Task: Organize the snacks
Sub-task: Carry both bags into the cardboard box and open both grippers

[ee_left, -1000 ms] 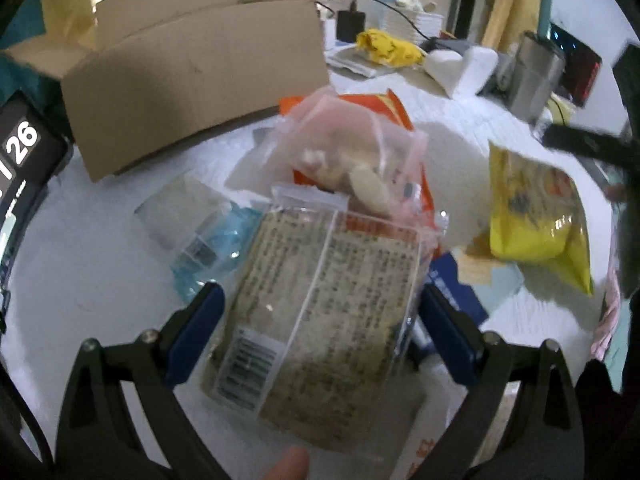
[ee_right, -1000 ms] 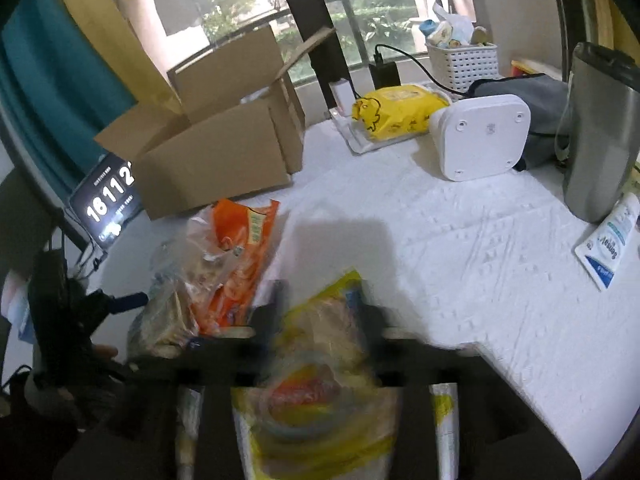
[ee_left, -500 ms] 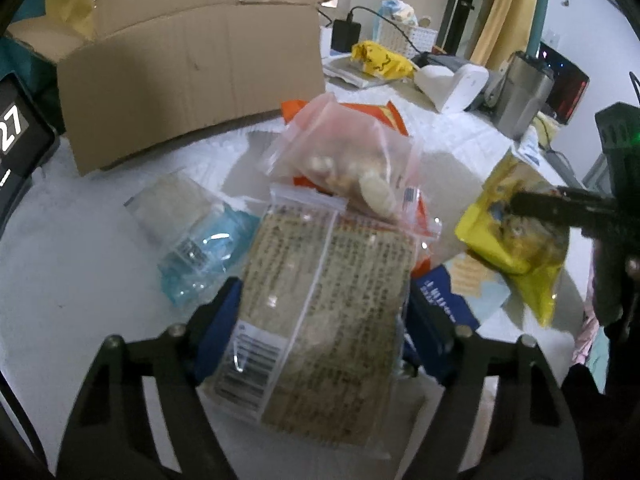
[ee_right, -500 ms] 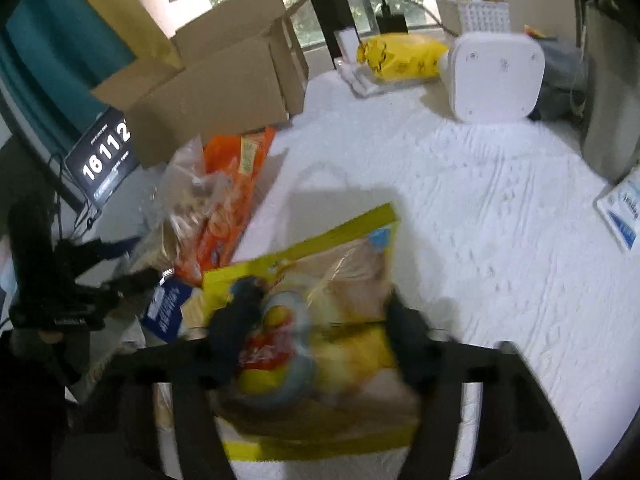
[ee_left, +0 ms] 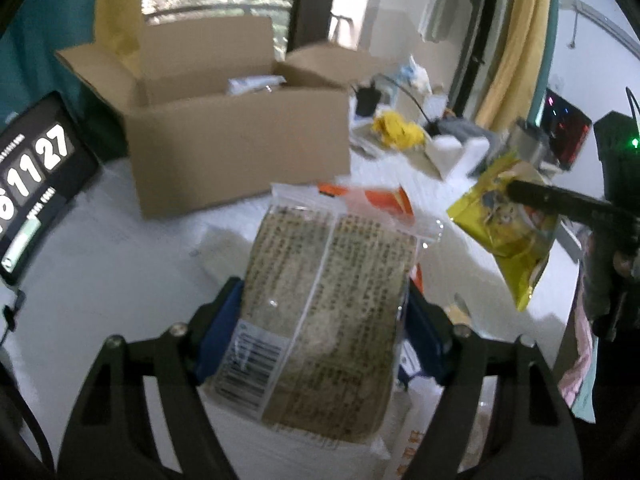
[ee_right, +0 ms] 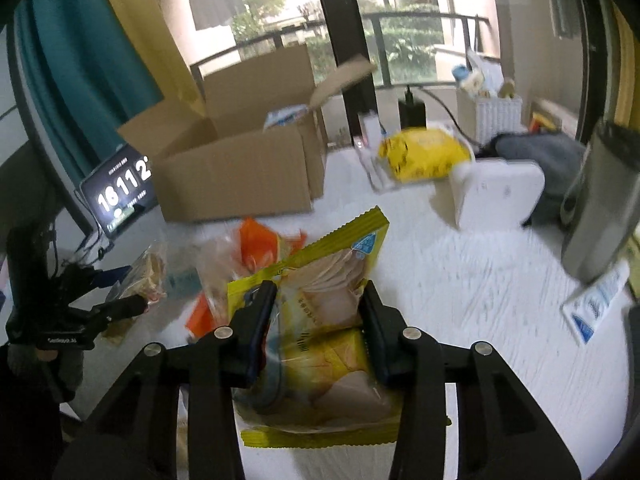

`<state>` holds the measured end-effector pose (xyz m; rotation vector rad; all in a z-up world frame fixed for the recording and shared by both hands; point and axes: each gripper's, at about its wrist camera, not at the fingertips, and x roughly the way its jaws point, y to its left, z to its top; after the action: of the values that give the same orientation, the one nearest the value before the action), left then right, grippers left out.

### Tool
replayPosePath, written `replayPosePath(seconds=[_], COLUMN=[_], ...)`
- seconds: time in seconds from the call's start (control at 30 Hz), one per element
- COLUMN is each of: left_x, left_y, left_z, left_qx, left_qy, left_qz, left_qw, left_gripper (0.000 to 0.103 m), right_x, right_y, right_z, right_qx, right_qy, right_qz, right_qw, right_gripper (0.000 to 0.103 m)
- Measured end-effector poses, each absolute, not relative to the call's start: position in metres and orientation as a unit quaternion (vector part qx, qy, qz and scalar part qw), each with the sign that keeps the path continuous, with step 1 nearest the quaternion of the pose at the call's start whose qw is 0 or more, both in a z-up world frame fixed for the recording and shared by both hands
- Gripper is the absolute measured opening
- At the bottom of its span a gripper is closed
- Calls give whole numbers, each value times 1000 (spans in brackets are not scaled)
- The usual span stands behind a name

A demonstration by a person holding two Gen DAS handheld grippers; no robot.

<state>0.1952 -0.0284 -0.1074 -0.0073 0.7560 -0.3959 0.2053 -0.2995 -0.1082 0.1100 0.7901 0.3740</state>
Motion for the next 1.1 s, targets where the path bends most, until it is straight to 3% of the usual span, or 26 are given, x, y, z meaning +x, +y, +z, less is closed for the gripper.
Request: replayPosePath(seconds=[0.63,1.1], left_x=[254,336], left_y=[21,22], left_z=[-25,-8], left_qx=[-11,-2], left_qy=[261,237], left_qz=[-118,-79], left_qw=[958,968], left_gripper=[78,78], right_x=[285,356], right_y=[-258,-228], right_z=[-38,-11], right_qx=[39,50], right_qy=[298,253], right_qz=[224,257], right_qw=[927,931], right_gripper=[44,44])
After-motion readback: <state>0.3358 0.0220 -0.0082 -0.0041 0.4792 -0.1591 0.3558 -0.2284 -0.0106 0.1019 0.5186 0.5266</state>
